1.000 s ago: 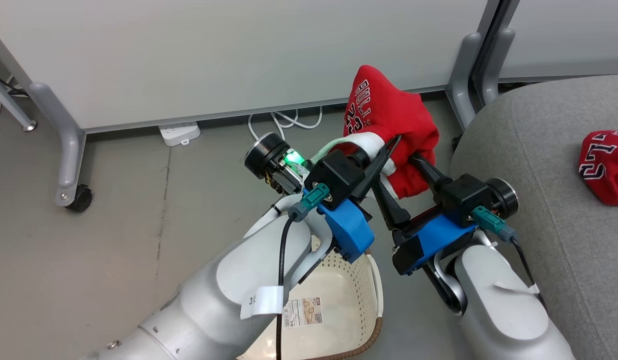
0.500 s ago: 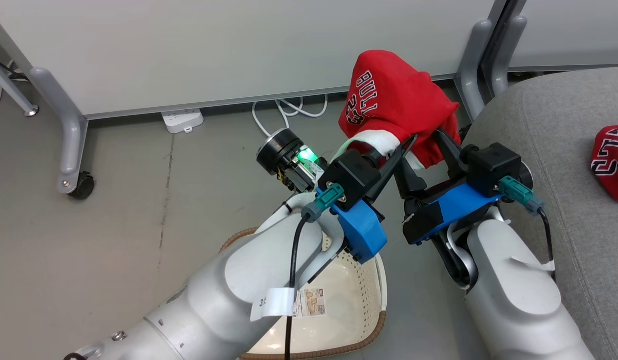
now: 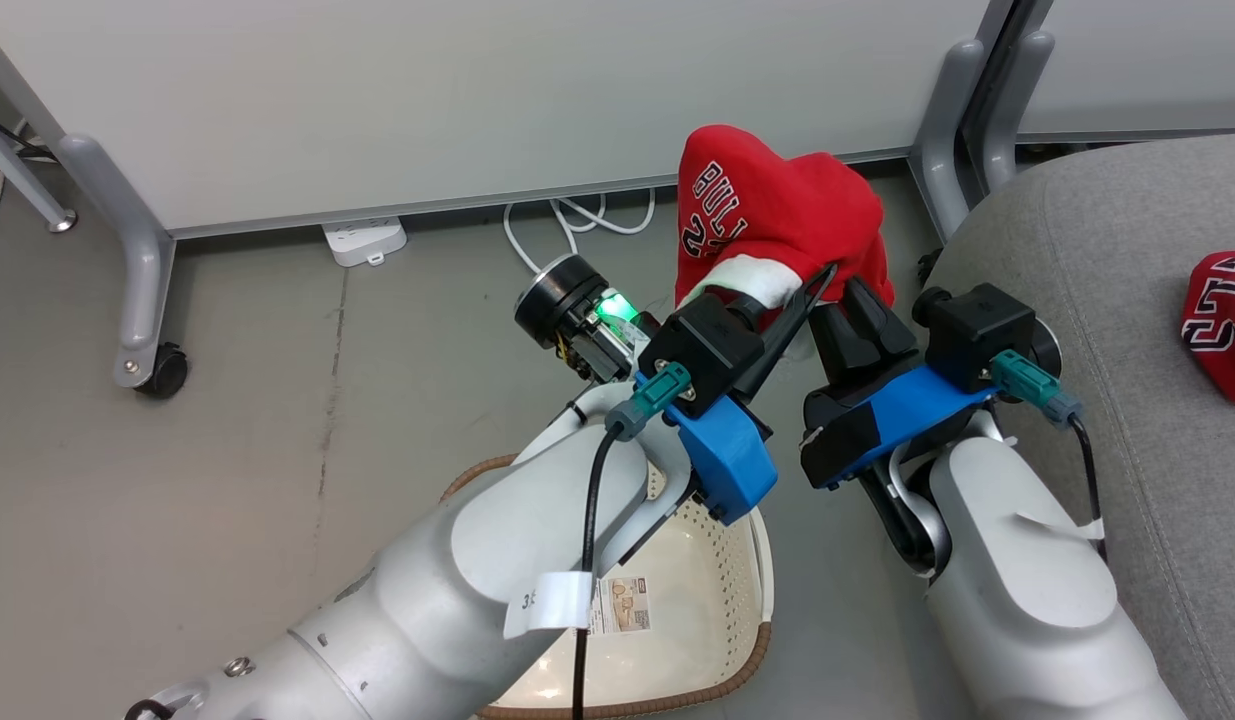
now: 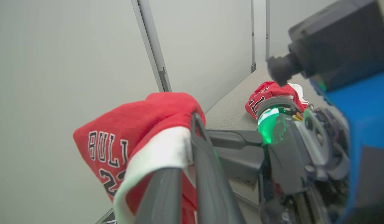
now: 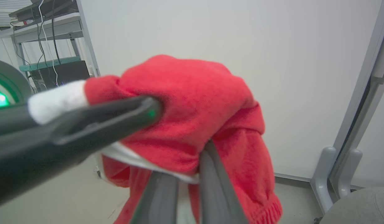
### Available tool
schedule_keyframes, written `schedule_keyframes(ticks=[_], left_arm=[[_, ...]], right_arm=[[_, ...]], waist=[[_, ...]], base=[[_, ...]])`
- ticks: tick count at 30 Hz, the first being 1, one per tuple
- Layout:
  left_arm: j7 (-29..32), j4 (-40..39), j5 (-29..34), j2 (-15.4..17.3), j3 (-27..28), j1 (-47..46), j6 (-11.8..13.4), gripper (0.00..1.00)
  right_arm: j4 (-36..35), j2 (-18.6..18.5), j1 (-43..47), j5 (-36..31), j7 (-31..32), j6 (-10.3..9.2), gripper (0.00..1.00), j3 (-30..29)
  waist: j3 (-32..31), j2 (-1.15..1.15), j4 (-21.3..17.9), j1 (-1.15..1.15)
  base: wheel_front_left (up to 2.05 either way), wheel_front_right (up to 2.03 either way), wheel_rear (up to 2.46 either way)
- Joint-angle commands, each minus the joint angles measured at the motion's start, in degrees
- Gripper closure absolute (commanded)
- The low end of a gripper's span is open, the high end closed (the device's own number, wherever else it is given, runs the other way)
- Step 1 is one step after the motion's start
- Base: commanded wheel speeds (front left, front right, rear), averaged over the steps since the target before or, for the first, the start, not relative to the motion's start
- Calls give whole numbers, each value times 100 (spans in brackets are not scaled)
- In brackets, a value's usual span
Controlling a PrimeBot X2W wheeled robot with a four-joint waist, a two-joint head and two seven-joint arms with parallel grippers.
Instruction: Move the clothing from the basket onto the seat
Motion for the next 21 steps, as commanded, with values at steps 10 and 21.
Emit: schedule_keyframes(ticks=[10,21], left_arm=[[-28,-14,15,-1,-19,-72,42,100],[-28,7,51,-3,-34,-62,49,100]], right_arm=[[88,-3,-66,-2,-17,1,100,71],[138,-3,-67,26,-10,1,100,108]], waist=[[4,0,10,0],[33,0,-3,0]], base=[[0,0,0],[0,0,0]])
